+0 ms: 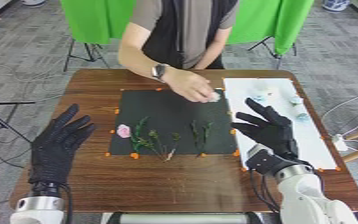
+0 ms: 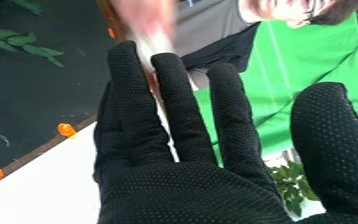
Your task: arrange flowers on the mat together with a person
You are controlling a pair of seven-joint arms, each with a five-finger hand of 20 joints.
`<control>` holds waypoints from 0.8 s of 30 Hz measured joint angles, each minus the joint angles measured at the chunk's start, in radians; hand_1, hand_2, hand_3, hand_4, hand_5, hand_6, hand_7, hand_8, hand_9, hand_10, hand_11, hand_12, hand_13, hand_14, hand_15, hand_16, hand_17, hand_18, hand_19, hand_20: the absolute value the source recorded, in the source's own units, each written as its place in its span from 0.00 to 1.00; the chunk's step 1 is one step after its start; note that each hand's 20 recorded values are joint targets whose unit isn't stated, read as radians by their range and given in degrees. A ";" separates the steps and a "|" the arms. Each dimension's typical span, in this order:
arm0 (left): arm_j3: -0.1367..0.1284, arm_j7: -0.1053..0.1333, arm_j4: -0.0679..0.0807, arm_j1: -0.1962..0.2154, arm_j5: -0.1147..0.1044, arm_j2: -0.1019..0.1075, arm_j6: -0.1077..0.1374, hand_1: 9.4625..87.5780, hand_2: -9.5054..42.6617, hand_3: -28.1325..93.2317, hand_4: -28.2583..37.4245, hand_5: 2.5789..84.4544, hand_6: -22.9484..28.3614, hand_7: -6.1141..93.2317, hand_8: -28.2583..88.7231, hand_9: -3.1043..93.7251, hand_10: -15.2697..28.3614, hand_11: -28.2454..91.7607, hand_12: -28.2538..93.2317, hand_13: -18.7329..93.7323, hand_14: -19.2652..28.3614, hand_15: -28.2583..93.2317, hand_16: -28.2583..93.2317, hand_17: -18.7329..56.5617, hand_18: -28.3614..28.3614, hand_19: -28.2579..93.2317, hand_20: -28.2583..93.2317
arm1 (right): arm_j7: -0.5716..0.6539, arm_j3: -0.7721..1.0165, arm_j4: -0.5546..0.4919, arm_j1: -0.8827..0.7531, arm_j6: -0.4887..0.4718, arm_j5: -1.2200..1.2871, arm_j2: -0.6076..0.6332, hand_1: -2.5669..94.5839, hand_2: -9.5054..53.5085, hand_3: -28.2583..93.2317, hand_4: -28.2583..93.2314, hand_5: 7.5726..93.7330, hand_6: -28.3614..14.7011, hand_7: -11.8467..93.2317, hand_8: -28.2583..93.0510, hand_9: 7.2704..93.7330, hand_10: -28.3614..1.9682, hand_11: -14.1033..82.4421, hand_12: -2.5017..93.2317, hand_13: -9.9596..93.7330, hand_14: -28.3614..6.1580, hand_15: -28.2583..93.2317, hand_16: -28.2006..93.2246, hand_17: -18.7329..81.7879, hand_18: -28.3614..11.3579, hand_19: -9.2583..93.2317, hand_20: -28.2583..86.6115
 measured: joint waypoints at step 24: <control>0.007 0.005 0.000 -0.002 -0.005 0.002 0.001 0.14 0.34 0.87 0.00 0.43 0.65 0.17 0.17 0.43 0.86 0.45 0.32 0.42 1.00 0.67 0.14 0.17 0.95 0.77 0.20 | 0.012 0.003 0.004 0.001 -0.013 -0.001 -0.006 0.20 0.34 0.92 0.00 0.47 0.62 0.23 0.12 0.58 0.28 0.34 0.15 0.56 0.21 0.66 0.29 0.26 0.23 0.65 0.40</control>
